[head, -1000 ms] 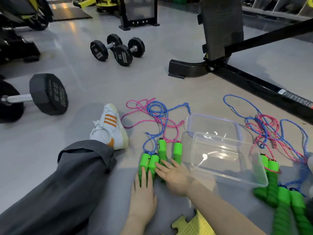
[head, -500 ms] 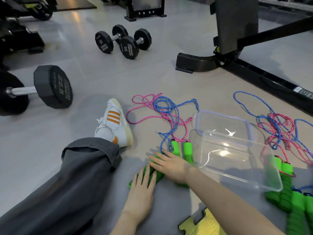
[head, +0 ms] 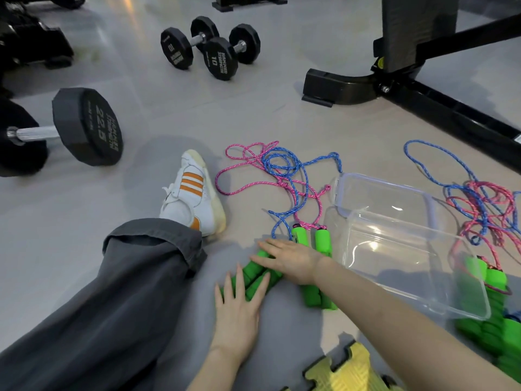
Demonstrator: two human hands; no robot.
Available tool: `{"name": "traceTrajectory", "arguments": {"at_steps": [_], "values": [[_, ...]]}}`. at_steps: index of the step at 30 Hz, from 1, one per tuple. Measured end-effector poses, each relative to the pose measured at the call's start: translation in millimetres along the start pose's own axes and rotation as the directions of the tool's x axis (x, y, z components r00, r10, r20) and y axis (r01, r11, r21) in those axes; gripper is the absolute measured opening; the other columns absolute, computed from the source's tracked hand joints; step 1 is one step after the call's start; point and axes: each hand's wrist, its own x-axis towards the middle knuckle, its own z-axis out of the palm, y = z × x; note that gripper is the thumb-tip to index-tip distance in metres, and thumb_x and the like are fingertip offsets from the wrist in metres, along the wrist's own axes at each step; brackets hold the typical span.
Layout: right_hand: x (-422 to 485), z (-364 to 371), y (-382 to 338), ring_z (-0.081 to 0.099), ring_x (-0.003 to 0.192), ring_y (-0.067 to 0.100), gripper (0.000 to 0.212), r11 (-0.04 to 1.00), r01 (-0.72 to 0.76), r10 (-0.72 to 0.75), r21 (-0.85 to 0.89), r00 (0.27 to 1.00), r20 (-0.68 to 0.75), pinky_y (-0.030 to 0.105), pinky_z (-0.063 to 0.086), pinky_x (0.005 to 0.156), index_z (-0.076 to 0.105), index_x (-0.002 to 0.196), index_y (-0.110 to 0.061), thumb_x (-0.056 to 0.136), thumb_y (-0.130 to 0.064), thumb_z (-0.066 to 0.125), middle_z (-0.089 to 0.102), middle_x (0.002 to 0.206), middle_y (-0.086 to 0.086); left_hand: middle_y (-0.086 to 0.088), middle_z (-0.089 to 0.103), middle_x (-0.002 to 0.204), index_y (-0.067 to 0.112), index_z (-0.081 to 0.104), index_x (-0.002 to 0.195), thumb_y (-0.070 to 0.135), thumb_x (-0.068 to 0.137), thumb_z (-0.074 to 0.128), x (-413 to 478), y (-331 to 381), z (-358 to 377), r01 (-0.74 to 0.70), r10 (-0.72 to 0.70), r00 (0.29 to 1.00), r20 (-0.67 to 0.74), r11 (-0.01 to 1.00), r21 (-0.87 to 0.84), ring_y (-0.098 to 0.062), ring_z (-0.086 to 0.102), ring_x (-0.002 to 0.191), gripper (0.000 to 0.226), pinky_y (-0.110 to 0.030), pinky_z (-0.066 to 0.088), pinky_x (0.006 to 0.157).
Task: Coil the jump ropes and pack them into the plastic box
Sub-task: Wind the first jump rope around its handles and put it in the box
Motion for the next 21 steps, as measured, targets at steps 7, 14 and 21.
{"name": "traceTrajectory", "arguments": {"at_steps": [7, 14, 21], "values": [[5, -3, 0, 0.036, 0.125, 0.030, 0.069, 0.999, 0.008, -0.008, -0.036, 1.000, 0.009, 0.035, 0.025, 0.106, 0.023, 0.146, -0.009, 0.085, -0.008, 0.054, 0.040, 0.133, 0.015, -0.028, 0.052, 0.126, 0.025, 0.043, 0.132, 0.008, 0.068, 0.031, 3, -10, -4, -0.104, 0.110, 0.992, -0.062, 0.990, 0.091, -0.034, 0.046, 0.093, 0.067, -0.046, 0.050, 0.061], [-9, -6, 0, 0.037, 0.120, 0.029, 0.073, 0.994, -0.028, 0.031, 0.102, 0.999, -0.027, 0.036, 0.030, 0.096, 0.031, 0.139, -0.009, 0.075, -0.011, 0.068, 0.037, 0.130, 0.014, -0.025, 0.039, 0.130, 0.026, 0.041, 0.134, 0.006, 0.071, 0.031, 8, -18, -8, -0.226, 0.287, 0.933, -0.216, 0.937, 0.265, -0.034, 0.046, 0.095, 0.068, -0.045, 0.037, 0.073], [-30, -37, 18, 0.040, 0.109, 0.031, 0.072, 0.992, -0.094, 0.110, 0.088, 0.971, -0.212, 0.043, 0.039, 0.091, 0.037, 0.134, -0.007, 0.072, -0.023, 0.072, 0.039, 0.123, 0.016, -0.029, 0.037, 0.136, 0.031, 0.038, 0.139, 0.009, 0.083, 0.035, 43, -24, -46, -0.261, 0.434, 0.840, -0.324, 0.849, 0.460, -0.039, 0.046, 0.106, 0.061, -0.051, 0.043, 0.082]]}}
